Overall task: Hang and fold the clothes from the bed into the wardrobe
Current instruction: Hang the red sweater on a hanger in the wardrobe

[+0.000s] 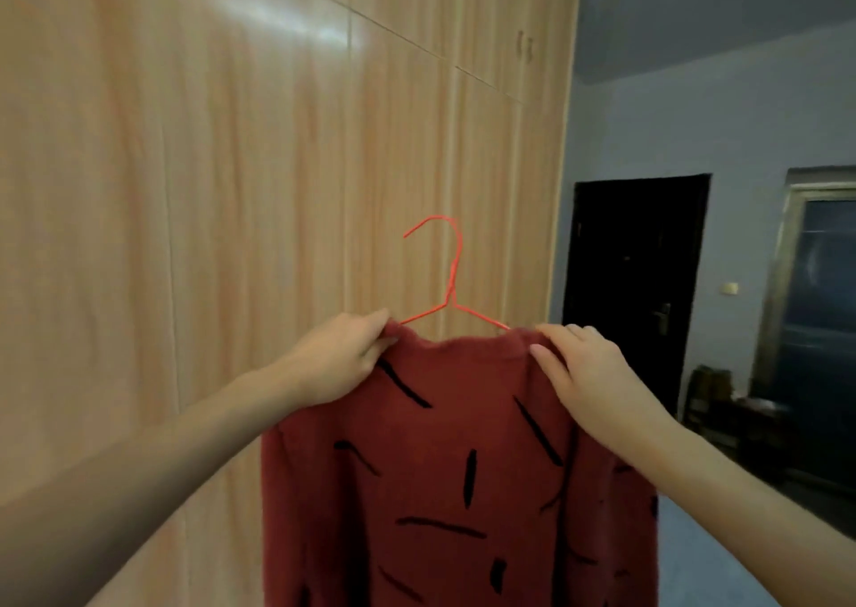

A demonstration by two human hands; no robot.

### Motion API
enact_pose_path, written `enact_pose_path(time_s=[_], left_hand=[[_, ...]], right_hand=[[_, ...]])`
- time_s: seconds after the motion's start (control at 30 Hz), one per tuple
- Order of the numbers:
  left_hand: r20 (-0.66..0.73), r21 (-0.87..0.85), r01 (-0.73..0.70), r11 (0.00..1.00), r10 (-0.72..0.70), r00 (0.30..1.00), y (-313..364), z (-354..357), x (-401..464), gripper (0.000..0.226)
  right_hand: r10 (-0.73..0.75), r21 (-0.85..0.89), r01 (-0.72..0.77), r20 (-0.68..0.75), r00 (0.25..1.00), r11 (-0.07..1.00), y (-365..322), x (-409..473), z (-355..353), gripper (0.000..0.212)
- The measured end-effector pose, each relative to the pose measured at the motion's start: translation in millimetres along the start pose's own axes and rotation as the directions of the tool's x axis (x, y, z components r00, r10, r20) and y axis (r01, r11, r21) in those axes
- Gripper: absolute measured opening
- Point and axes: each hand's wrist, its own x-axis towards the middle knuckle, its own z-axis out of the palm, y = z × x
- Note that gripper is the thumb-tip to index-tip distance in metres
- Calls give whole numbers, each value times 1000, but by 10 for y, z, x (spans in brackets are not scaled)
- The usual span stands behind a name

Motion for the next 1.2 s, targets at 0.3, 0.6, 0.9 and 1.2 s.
enact_pose_path(time_s=[0.3, 0.6, 0.9, 1.2], left_hand=[[46, -17, 275, 961, -274, 961, -336, -516, -1472, 23], [96, 273, 464, 843, -503, 859, -621, -996, -3274, 40], [52, 356, 614, 704, -671, 740, -911, -1794, -4428, 16], [90, 204, 791, 576, -816, 571, -1344, -2299, -5387, 23]], right_hand=[[-220, -76, 258, 325, 920, 963, -918, 24, 754, 38], [-497, 86, 500, 342, 797, 861, -2402, -384, 1242, 33], [-605, 261, 546, 311, 733, 796, -3907, -493, 1530, 32], [-652, 479, 466, 363, 666, 744, -5374, -540, 2163, 15]])
